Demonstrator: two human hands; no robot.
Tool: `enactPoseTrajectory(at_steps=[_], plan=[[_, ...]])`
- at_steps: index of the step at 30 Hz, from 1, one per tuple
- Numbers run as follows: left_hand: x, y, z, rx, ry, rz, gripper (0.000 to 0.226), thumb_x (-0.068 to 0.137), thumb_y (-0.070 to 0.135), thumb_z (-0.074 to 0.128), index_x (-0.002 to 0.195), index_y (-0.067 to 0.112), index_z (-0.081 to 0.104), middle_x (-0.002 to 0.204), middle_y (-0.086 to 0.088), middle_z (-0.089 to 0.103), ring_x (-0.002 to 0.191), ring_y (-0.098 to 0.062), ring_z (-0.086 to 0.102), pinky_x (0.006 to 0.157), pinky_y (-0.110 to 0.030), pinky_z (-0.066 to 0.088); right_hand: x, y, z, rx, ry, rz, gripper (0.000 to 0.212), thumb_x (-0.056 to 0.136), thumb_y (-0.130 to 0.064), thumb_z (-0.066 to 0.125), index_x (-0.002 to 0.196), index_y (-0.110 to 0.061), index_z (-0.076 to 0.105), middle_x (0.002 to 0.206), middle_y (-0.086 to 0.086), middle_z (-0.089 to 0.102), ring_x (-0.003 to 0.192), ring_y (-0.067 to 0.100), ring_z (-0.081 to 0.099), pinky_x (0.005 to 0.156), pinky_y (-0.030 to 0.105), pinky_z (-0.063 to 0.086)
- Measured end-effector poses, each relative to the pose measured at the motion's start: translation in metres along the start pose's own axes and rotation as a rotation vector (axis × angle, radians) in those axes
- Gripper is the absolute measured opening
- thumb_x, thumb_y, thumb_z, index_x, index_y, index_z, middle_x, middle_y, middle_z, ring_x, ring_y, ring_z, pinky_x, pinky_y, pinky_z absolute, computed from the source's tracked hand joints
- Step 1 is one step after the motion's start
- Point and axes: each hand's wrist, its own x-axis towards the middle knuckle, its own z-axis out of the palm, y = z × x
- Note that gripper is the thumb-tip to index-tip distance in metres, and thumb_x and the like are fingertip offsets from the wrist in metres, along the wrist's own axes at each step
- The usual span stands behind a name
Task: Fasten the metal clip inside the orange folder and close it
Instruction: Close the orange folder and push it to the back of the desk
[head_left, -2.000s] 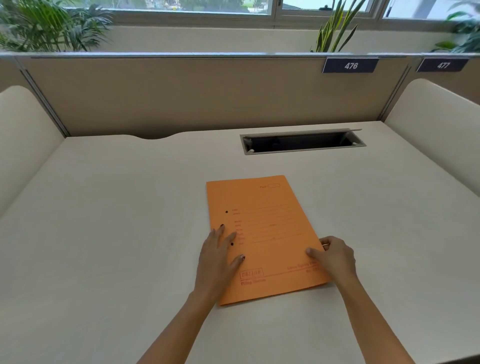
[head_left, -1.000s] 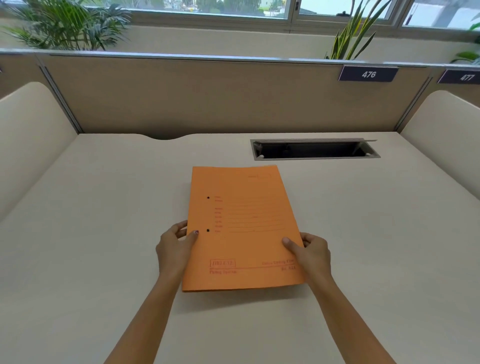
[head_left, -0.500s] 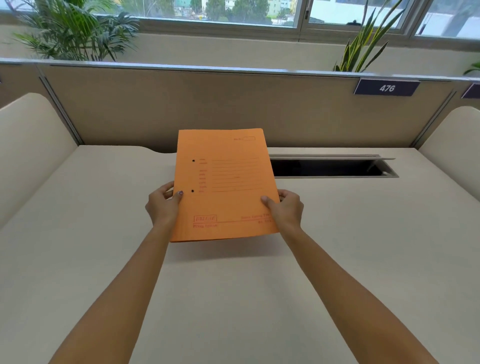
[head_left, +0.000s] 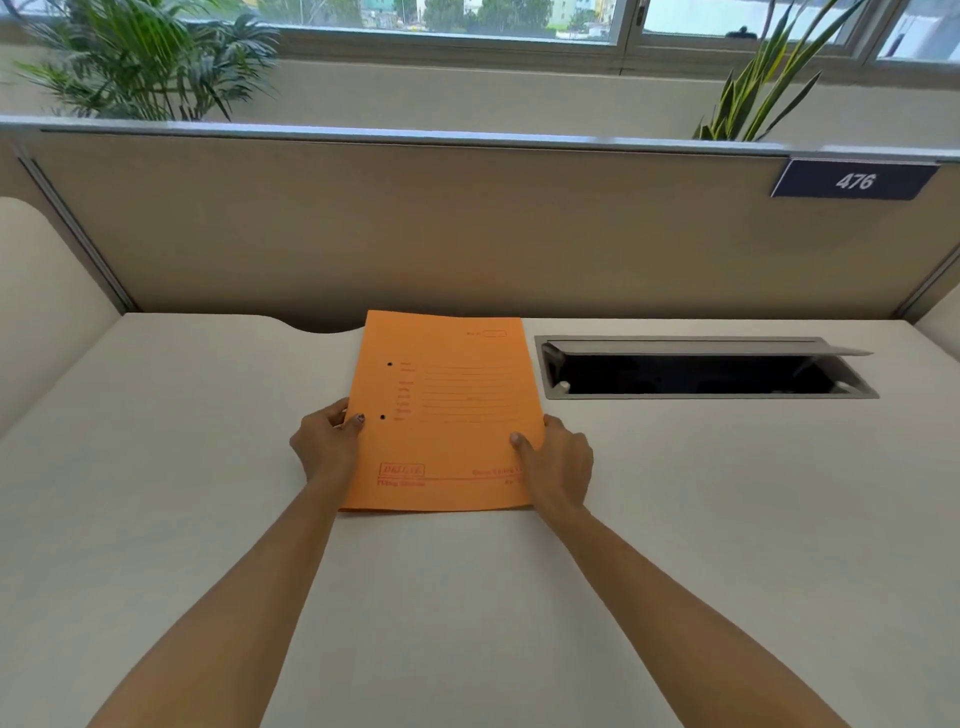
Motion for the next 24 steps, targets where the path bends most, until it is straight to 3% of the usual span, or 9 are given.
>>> enactPoseTrajectory(at_steps=[3,7,11,15,19,21,24], plan=[[0.005,-0.003,0.007,0.020,0.013,0.048,0.036,0.092,0.017,0.058,0.127,0.007,0.058,0.124,-0.016,0.064,0.108,-0.034,0.061,0.099,-0.044,0.044,0.001,0.004,0.009,-0.144,0.065,-0.034,0.043,0.091,-0.041,0.056,0.118,-0.008,0.057,0.104,0.012,0.065,0.098,0.028,0.054,0.087,0.037,0.042],[0.008,-0.009,0.013,0.060,0.002,0.171,0.036,0.093,0.021,0.057,0.127,0.010,0.059,0.120,-0.014,0.065,0.103,-0.028,0.061,0.090,-0.035,0.044,0.000,0.007,0.015,-0.143,0.117,-0.047,0.047,0.090,-0.040,0.057,0.125,-0.010,0.052,0.111,0.012,0.052,0.101,0.027,0.047,0.088,0.035,0.039],[0.006,-0.024,0.003,0.211,-0.090,0.273,0.056,0.089,0.039,0.059,0.139,0.020,0.044,0.143,-0.009,0.044,0.130,-0.029,0.042,0.106,-0.047,0.036,-0.012,0.017,0.011,-0.010,0.103,-0.208,0.051,0.092,-0.034,0.057,0.137,-0.012,0.046,0.126,0.011,0.047,0.110,0.024,0.046,0.097,0.037,0.039],[-0.005,-0.051,-0.018,0.488,-0.278,0.431,0.077,0.076,0.065,0.054,0.144,0.033,0.033,0.153,-0.002,0.030,0.134,-0.027,0.037,0.110,-0.053,0.030,-0.033,0.037,0.006,-0.005,-0.056,-0.426,0.052,0.091,-0.043,0.057,0.140,-0.028,0.045,0.149,0.007,0.037,0.134,0.023,0.037,0.111,0.042,0.033],[-0.018,-0.071,-0.023,0.613,-0.343,0.526,0.097,0.065,0.084,0.034,0.148,0.035,0.021,0.158,0.013,0.013,0.145,-0.018,0.019,0.118,-0.046,0.008,-0.042,0.048,0.006,-0.136,-0.101,-0.512,0.049,0.091,-0.052,0.050,0.137,-0.035,0.049,0.153,0.004,0.036,0.141,0.023,0.032,0.118,0.040,0.020],[-0.019,-0.069,-0.017,0.629,-0.366,0.560,0.102,0.063,0.085,0.029,0.149,0.032,0.017,0.153,0.020,0.005,0.147,-0.018,0.012,0.119,-0.043,0.005,-0.042,0.050,0.007,-0.167,-0.079,-0.506,0.050,0.092,-0.053,0.048,0.138,-0.034,0.048,0.153,0.004,0.037,0.142,0.023,0.032,0.119,0.039,0.018],[-0.018,-0.062,-0.008,0.647,-0.376,0.583,0.112,0.058,0.094,0.019,0.149,0.029,0.016,0.155,0.016,0.007,0.148,-0.022,0.009,0.119,-0.043,0.007,-0.039,0.051,0.008,-0.193,-0.059,-0.482,0.051,0.093,-0.053,0.046,0.140,-0.034,0.045,0.153,0.004,0.037,0.143,0.023,0.031,0.119,0.039,0.017]])
